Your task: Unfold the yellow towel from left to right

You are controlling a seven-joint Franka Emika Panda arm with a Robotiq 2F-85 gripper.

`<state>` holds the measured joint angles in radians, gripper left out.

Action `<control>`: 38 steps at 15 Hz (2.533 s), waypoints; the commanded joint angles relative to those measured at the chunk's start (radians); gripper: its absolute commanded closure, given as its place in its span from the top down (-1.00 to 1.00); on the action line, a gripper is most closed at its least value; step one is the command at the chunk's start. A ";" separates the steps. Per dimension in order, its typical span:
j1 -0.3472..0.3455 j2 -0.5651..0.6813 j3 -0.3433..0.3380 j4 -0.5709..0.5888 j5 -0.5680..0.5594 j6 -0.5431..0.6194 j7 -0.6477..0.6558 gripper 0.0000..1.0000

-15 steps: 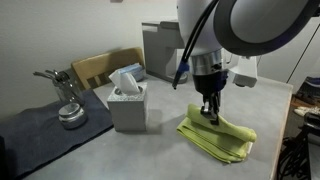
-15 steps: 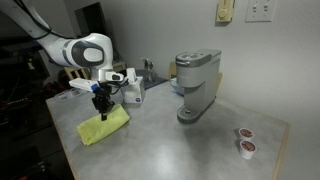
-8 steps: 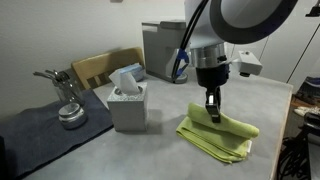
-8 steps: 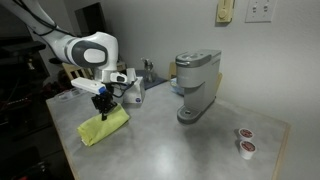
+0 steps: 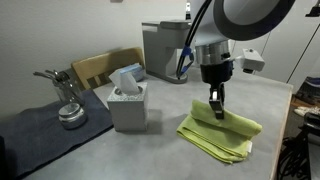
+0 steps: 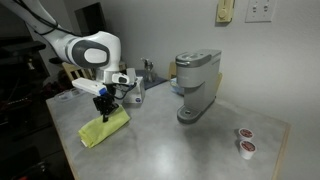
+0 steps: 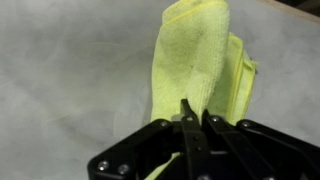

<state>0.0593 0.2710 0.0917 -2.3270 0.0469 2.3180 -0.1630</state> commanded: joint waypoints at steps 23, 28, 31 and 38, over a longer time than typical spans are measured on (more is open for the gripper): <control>-0.079 -0.099 -0.033 -0.114 0.236 0.115 -0.019 -0.97; -0.089 -0.115 -0.052 -0.123 0.204 0.110 -0.020 -0.97; -0.094 -0.125 -0.068 -0.127 0.186 0.104 -0.035 -0.97; -0.124 -0.129 -0.096 -0.128 0.171 0.093 -0.141 -0.34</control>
<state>-0.0362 0.1694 0.0011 -2.4283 0.2283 2.4127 -0.2357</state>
